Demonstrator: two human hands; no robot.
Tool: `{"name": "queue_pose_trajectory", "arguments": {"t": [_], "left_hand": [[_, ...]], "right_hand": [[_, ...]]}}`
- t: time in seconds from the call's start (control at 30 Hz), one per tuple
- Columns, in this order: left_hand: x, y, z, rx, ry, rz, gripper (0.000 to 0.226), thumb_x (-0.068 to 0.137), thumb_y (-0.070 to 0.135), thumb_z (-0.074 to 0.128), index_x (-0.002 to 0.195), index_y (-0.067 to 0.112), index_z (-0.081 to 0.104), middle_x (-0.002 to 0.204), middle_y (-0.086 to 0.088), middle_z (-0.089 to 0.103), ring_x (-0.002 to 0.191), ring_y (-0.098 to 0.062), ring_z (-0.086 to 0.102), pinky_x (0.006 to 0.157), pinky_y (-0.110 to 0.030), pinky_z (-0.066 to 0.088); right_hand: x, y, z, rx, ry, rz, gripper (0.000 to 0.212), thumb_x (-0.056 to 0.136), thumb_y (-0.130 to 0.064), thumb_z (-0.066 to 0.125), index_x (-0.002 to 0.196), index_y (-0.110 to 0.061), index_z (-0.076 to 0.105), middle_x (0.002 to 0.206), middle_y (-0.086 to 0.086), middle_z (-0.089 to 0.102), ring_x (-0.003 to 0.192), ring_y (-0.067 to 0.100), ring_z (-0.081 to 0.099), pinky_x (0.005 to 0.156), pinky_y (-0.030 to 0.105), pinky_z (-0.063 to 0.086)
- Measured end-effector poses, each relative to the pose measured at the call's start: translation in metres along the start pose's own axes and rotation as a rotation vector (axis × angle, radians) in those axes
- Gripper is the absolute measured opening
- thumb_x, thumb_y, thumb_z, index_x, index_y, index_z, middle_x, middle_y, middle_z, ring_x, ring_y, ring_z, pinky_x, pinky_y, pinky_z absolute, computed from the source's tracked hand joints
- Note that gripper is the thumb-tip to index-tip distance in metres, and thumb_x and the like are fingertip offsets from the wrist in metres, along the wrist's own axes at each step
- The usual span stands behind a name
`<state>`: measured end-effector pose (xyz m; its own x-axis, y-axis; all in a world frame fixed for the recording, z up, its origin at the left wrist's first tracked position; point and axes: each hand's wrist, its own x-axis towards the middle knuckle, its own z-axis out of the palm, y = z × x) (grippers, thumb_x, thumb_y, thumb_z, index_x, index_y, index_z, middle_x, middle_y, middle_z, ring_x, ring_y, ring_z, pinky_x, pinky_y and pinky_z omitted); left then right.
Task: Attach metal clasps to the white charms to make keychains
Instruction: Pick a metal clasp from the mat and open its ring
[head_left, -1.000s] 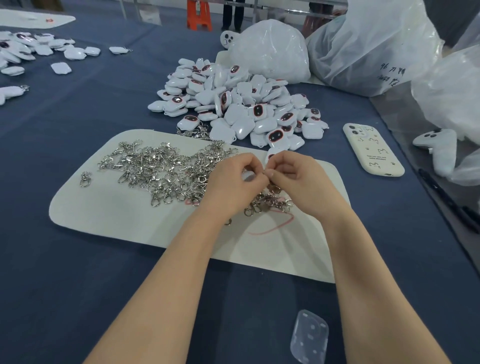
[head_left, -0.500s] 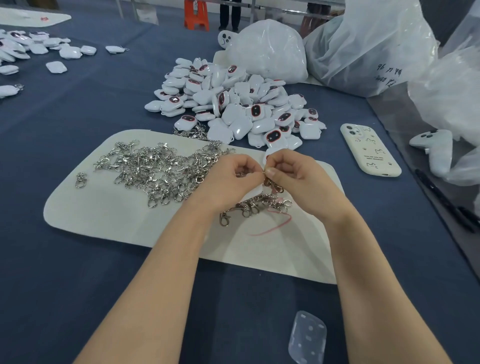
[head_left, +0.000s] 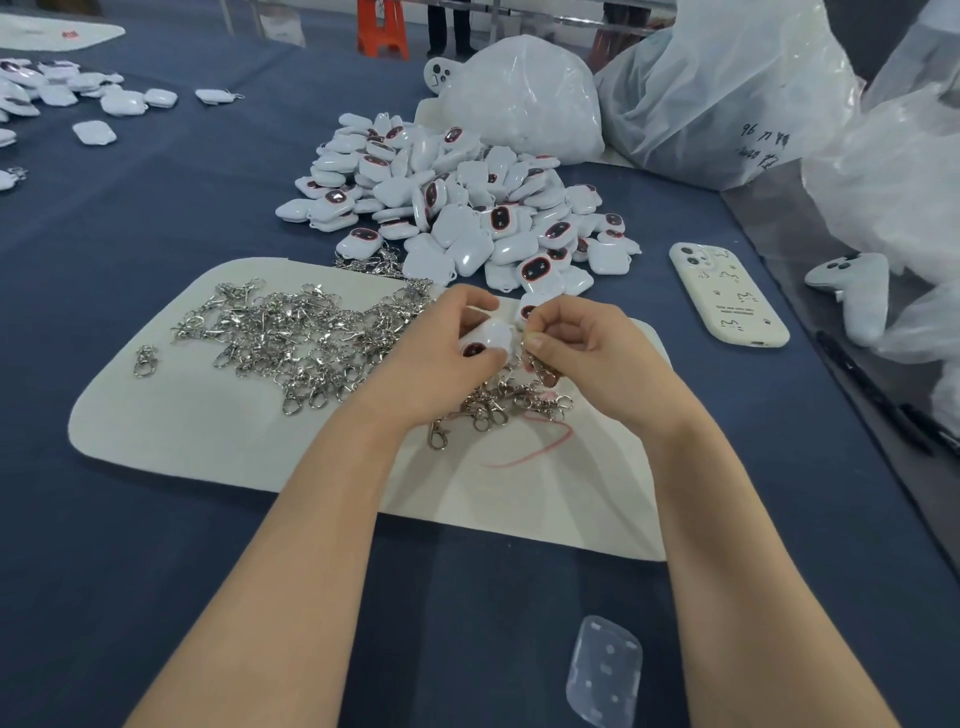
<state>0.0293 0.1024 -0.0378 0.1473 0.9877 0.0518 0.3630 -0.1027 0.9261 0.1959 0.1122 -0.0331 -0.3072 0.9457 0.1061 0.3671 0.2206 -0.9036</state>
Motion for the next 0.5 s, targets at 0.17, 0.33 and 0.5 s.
{"name": "queue_pose_trajectory", "arguments": {"t": [0.17,0.33,0.5], "left_hand": [[0.0003,-0.0008,-0.0007,-0.019,0.048,0.074,0.03,0.082,0.002,0.066,0.084,0.03,0.055,0.086,0.009,0.06,0.072,-0.004,0.056,0.073,-0.025,0.047],[-0.0004,-0.0013,0.0001,-0.031,0.014,0.116,0.029,0.085,0.003,0.063,0.085,0.032,0.055,0.089,0.009,0.06,0.068,-0.005,0.052,0.081,-0.04,0.051],[-0.0014,-0.0006,-0.002,-0.048,0.008,0.112,0.027,0.087,0.007,0.063,0.087,0.033,0.057,0.094,-0.003,0.067,0.071,-0.027,0.055,0.082,-0.046,0.053]], "right_hand": [[0.001,-0.0002,0.0007,0.002,0.02,0.027,0.018,0.091,-0.003,0.057,0.077,-0.014,0.059,0.069,0.007,0.061,0.061,0.018,0.051,0.066,0.035,0.045],[0.0006,0.0003,-0.0007,0.013,0.038,0.046,0.014,0.091,-0.004,0.057,0.08,-0.011,0.059,0.072,0.015,0.063,0.062,0.02,0.051,0.065,0.035,0.045],[0.001,0.002,-0.0002,0.048,0.074,0.055,0.01,0.091,-0.005,0.058,0.083,-0.008,0.061,0.071,0.011,0.065,0.058,0.015,0.053,0.062,0.024,0.049]]}}
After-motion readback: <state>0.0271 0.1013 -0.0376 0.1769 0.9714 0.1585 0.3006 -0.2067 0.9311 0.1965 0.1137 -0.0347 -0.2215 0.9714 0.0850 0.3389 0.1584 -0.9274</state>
